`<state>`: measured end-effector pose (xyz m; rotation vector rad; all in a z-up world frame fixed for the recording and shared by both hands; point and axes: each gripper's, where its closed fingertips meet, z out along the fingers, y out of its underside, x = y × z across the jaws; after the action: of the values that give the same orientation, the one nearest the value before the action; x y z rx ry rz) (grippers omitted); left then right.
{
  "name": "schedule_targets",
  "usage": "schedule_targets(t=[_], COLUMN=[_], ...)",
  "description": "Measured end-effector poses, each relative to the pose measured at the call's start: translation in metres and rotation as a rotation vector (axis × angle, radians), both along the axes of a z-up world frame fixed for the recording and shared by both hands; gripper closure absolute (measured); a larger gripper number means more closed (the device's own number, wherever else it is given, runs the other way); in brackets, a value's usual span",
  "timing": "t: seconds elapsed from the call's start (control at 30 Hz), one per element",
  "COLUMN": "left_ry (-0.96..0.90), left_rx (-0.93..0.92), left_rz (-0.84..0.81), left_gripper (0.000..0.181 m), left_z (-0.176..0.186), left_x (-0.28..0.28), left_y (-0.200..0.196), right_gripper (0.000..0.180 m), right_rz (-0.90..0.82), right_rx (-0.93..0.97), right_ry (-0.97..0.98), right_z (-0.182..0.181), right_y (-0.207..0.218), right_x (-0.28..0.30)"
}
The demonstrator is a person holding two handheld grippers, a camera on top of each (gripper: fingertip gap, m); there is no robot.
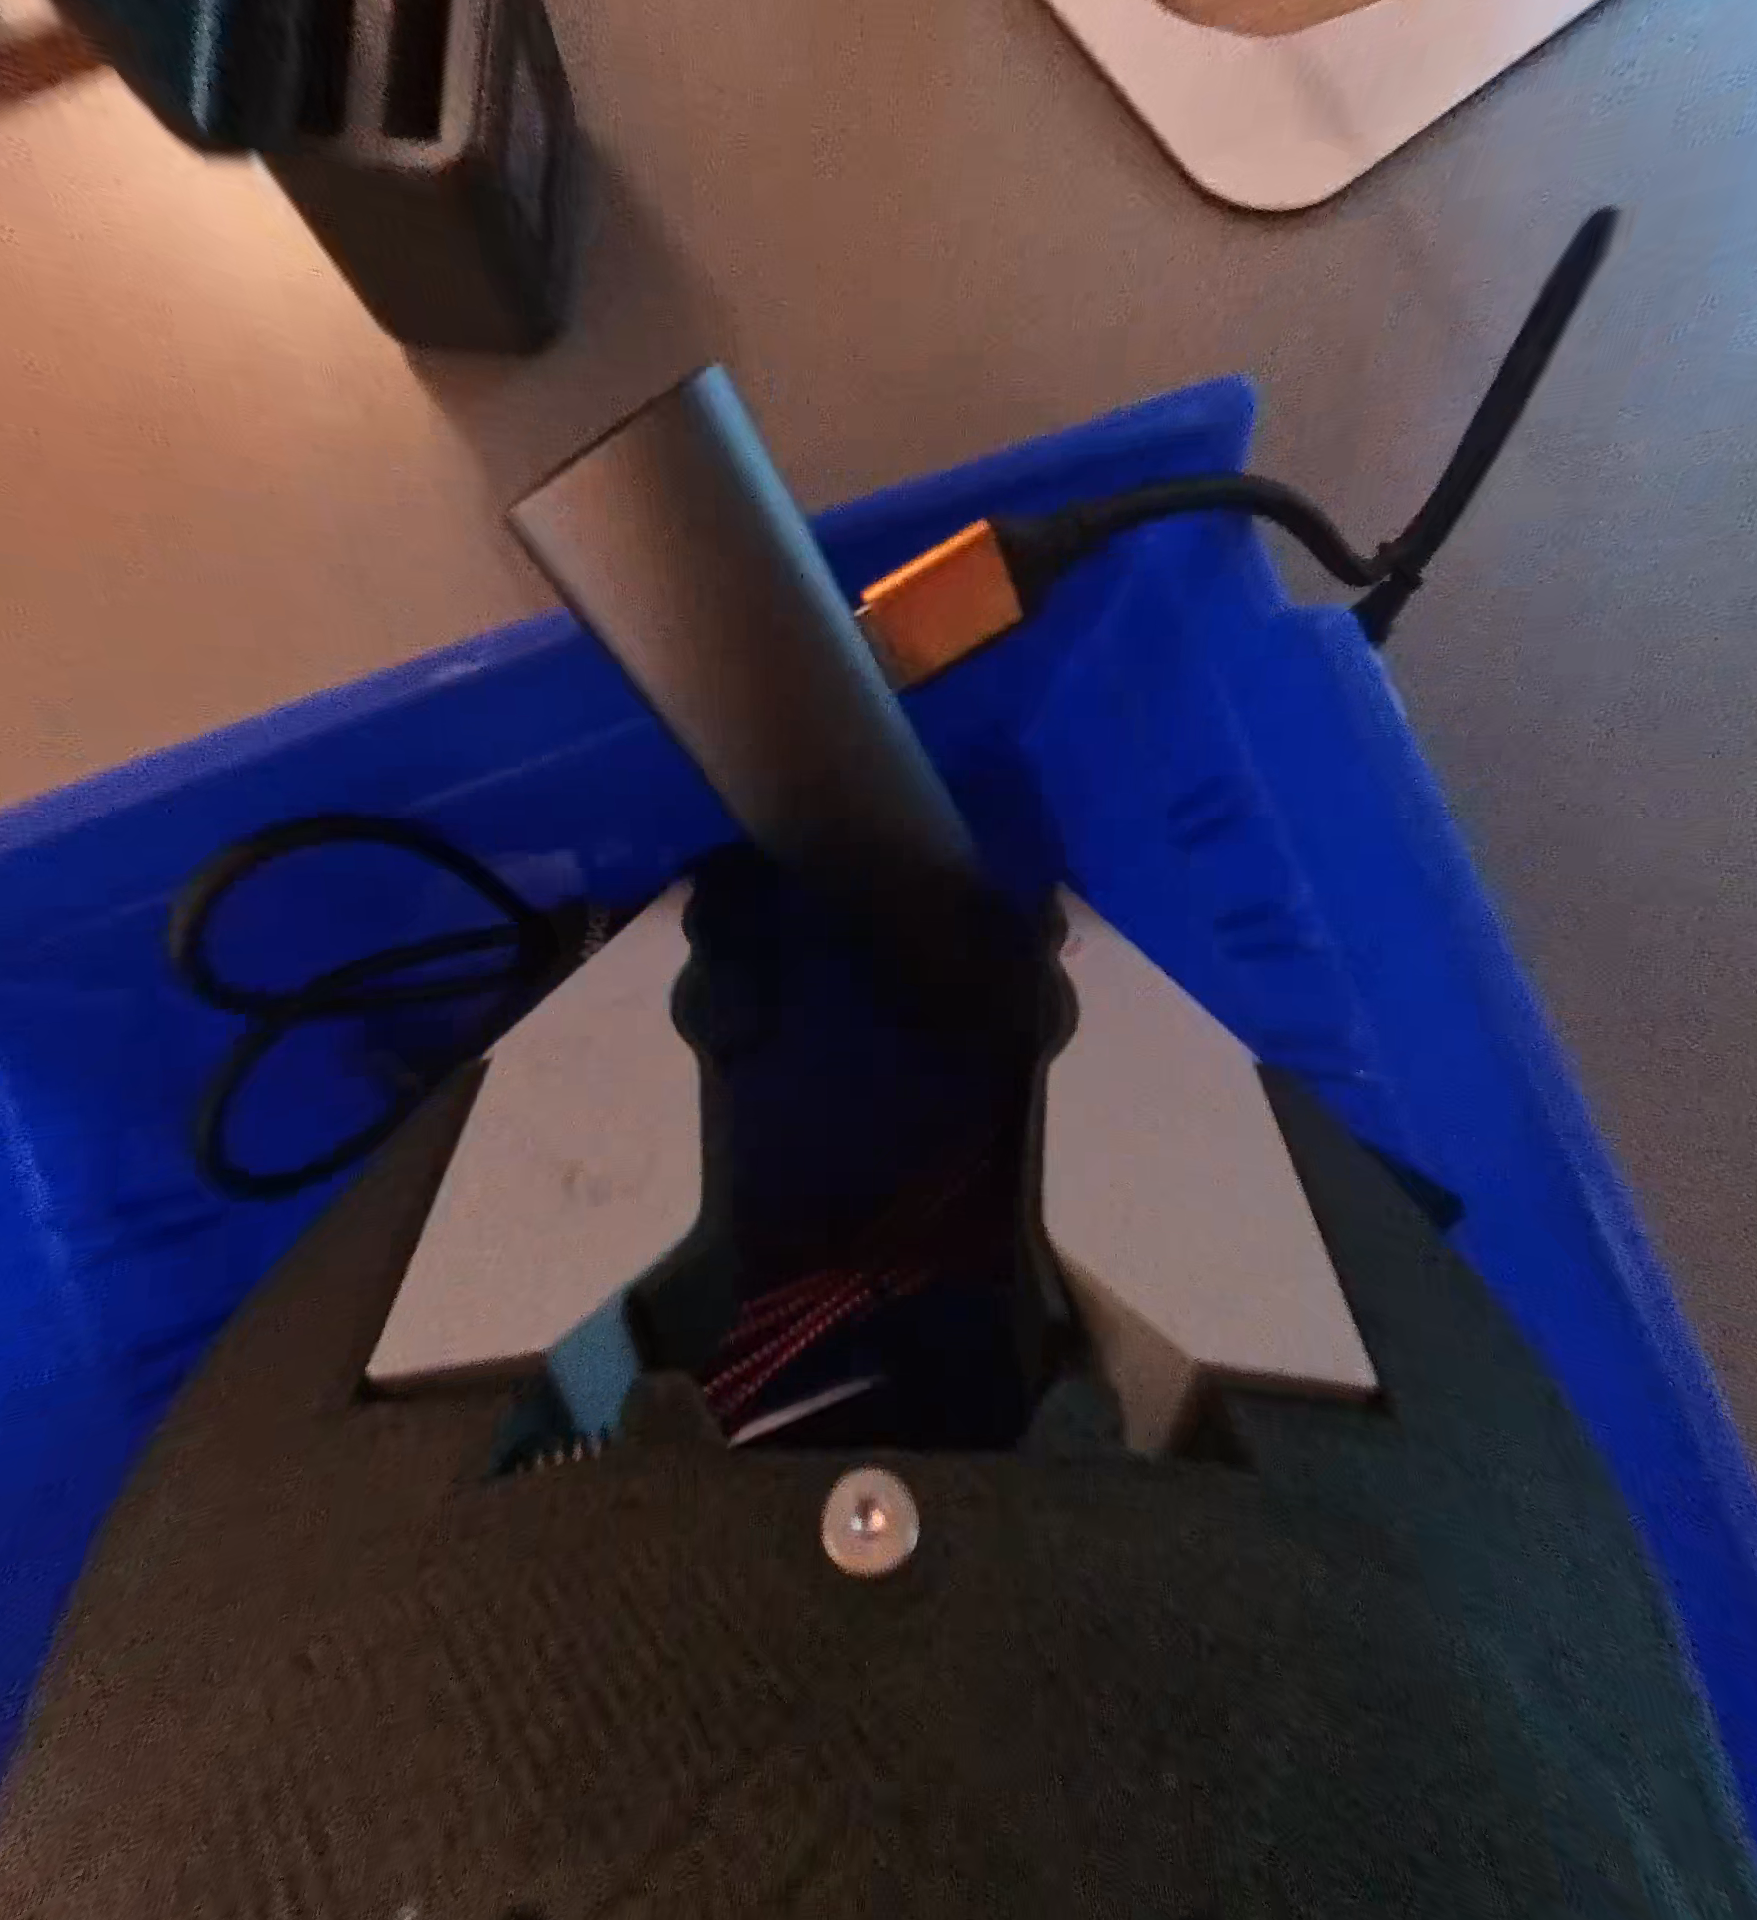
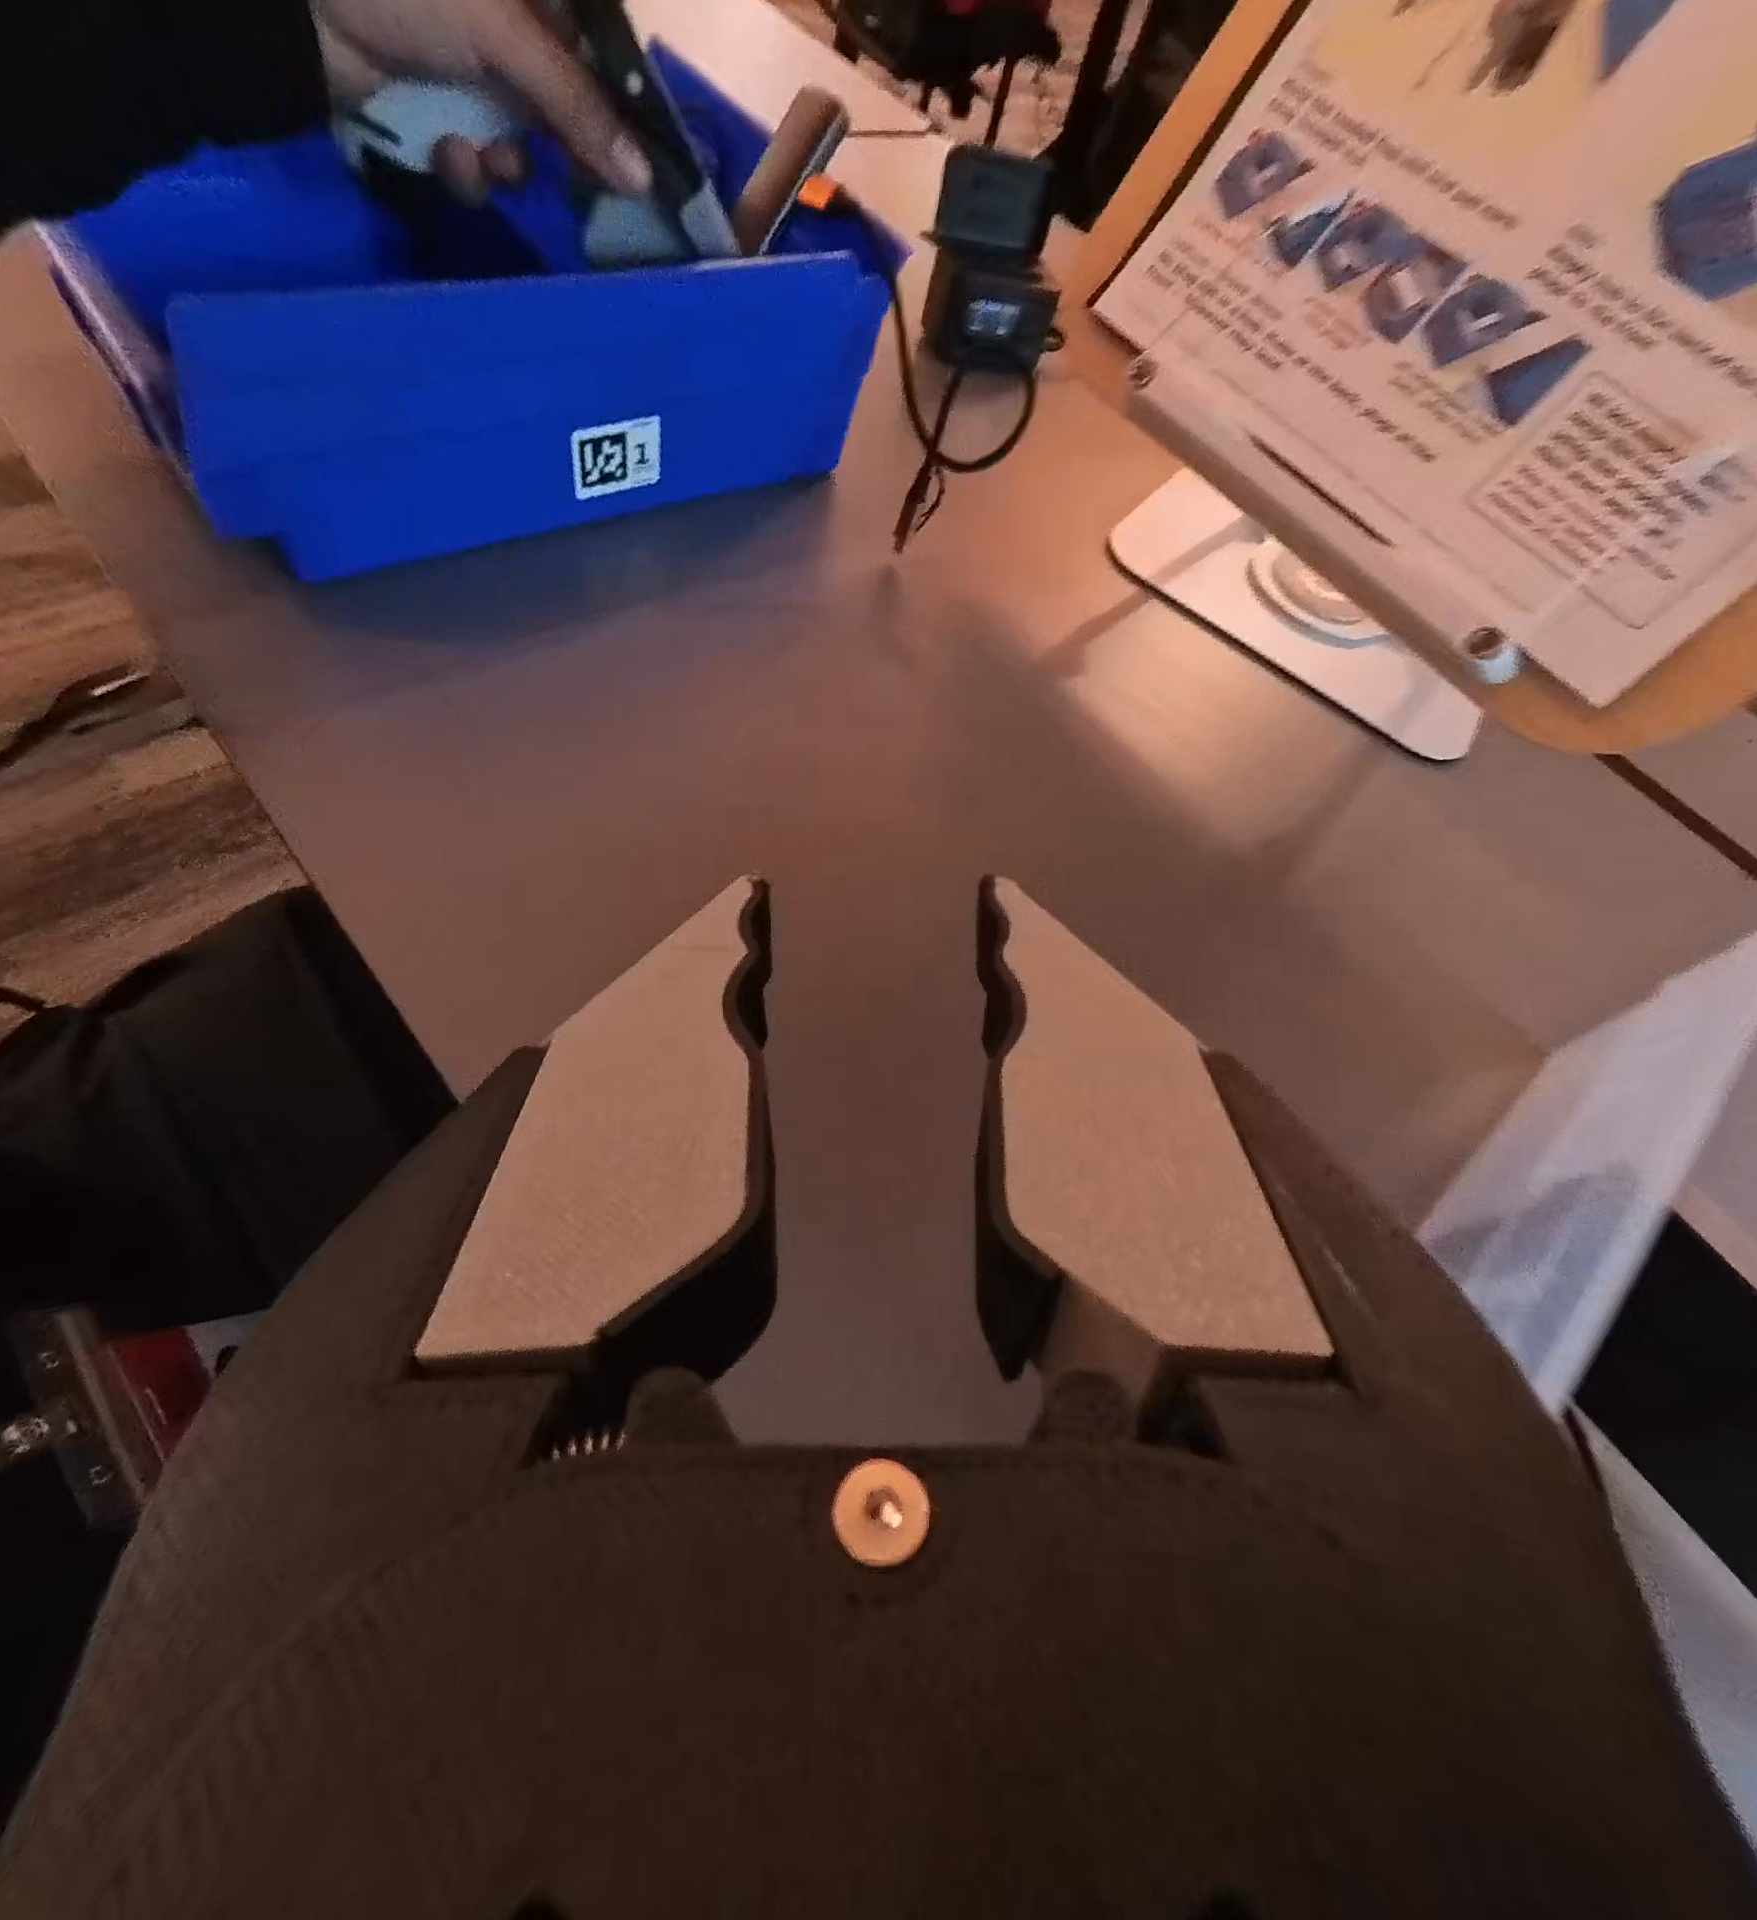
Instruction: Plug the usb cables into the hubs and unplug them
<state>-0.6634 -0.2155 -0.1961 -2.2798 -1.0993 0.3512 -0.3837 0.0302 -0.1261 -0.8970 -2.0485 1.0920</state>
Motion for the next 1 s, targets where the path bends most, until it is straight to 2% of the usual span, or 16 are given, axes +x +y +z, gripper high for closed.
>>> schedule_targets(t=[0.03,0.17,0.33,0.43,0.53,0.67,0.8,0.93,1.0], left_ry=[0.048,0.195,0.606,0.822,1.019,1.109,1.102,1.119,1.097], left_rx=[-0.008,-0.112,-0.245,-0.355,-0.401,-0.298,-0.036,0.146,0.213], left_rz=[-0.026,-0.031,-0.004,-0.034,-0.106,-0.238,-0.392,-0.507,-0.597], left_gripper=[0.135,0.141,0.150,0.150,0.150,0.151,0.152,0.152,0.153], left_z=[0.004,0.015,0.090,0.142,0.192,0.223,0.209,0.165,0.136], left_x=[-0.001,-0.009,-0.008,0.010,0.046,0.115,0.198,0.253,0.270], left_y=[0.005,0.003,-0.007,-0.003,0.021,0.078,0.138,0.180,0.202], right_gripper=[0.143,0.143,0.146,0.147,0.149,0.150,0.158,0.146,0.146], right_rz=[0.015,0.068,0.095,0.118,0.129,0.140,0.153,0.255,0.318], right_rx=[-0.001,0.017,0.013,-0.032,-0.102,-0.244,-0.329,-0.367,-0.414], right_ry=[-0.016,-0.085,-0.100,-0.094,-0.064,0.064,0.119,0.125,0.120], right_z=[-0.006,-0.032,-0.040,-0.032,-0.014,0.037,0.076,0.087,0.086], right_y=[-0.005,-0.023,-0.030,-0.031,-0.031,-0.025,-0.014,-0.015,-0.018], right_x=[-0.005,-0.017,-0.018,-0.016,-0.015,-0.012,-0.007,0.009,0.016])
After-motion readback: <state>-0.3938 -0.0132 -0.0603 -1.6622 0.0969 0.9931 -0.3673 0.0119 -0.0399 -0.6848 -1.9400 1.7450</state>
